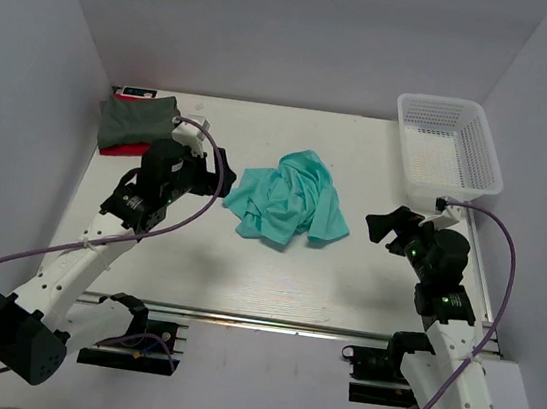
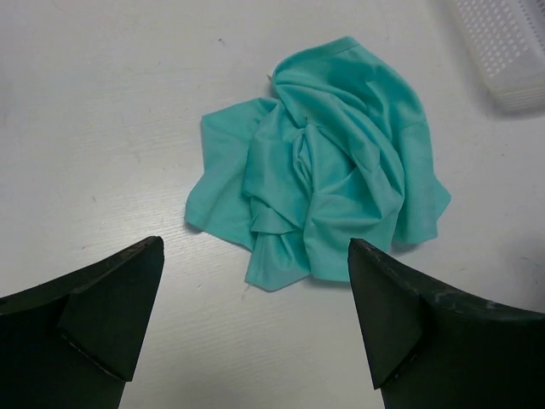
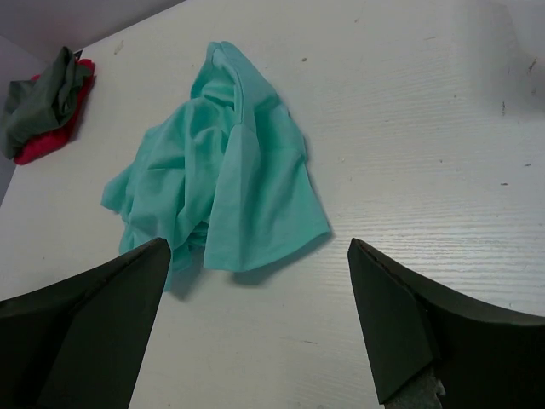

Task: Fold and stack the t-shirts
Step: Flatten out the tshirt

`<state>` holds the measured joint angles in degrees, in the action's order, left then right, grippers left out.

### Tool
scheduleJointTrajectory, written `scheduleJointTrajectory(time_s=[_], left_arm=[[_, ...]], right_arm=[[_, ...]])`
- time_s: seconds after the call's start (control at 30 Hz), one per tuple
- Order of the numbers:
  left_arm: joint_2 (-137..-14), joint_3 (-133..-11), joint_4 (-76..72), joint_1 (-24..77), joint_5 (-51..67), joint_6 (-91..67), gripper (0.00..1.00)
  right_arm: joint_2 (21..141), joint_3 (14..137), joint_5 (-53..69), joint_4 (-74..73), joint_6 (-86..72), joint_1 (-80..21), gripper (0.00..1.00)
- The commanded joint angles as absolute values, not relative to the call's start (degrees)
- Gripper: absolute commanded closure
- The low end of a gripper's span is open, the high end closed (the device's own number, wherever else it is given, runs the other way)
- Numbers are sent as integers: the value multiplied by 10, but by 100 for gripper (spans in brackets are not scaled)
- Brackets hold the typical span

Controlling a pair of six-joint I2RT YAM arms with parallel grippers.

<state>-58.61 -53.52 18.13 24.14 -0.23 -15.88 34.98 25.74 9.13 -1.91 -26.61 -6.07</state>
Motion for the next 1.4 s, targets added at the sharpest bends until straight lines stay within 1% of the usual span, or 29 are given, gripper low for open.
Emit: scheduleJointTrajectory(time_s=[0.0,0.07,0.27,0.37,0.4,0.5,0.57,0.6,0.8,0.87,0.93,1.0,1.2,1.27,1.3,1.33,1.37], left_arm=[[-586,-531,212,243,-28,-172,1],[-592,-512,212,243,-28,-172,1],[-587,-461,174,243,-56,-172,1],[-595,-436,148,238,-62,-188,1],[-609,-431,141,238,-69,-194,1],[-645,-425,127,238,-76,-206,1],[-697,-441,127,238,-89,-206,1],[-716,-447,127,238,-94,-206,1],[-866,-520,133,238,-119,-211,2],[-892,-533,133,238,-119,-206,2],[-924,-545,118,238,-99,-200,2],[-941,-552,113,238,-80,-194,2],[-990,-578,115,233,-94,-194,3],[-1005,-584,120,233,-100,-194,8],[-1005,-591,120,233,-100,-189,11],[-1012,-598,120,233,-100,-189,18],[-1020,-604,120,233,-100,-182,22]], right_arm=[[341,282,91,-16,-265,-61,9],[333,281,80,-17,-296,-62,9],[337,257,69,-7,-272,-61,9],[379,268,106,7,-251,-62,9],[398,284,136,8,-244,-63,9],[460,301,159,11,-245,-63,9],[482,310,168,25,-245,-64,9],[517,317,184,28,-241,-63,9],[627,368,249,79,-229,-68,9],[667,388,243,81,-217,-75,9],[689,410,232,77,-211,-78,9],[736,441,231,75,-200,-87,9],[865,522,204,43,-166,-129,11],[885,542,203,44,-164,-136,12],[915,555,202,46,-163,-147,14],[925,571,202,44,-162,-151,16],[945,579,198,38,-159,-156,22]])
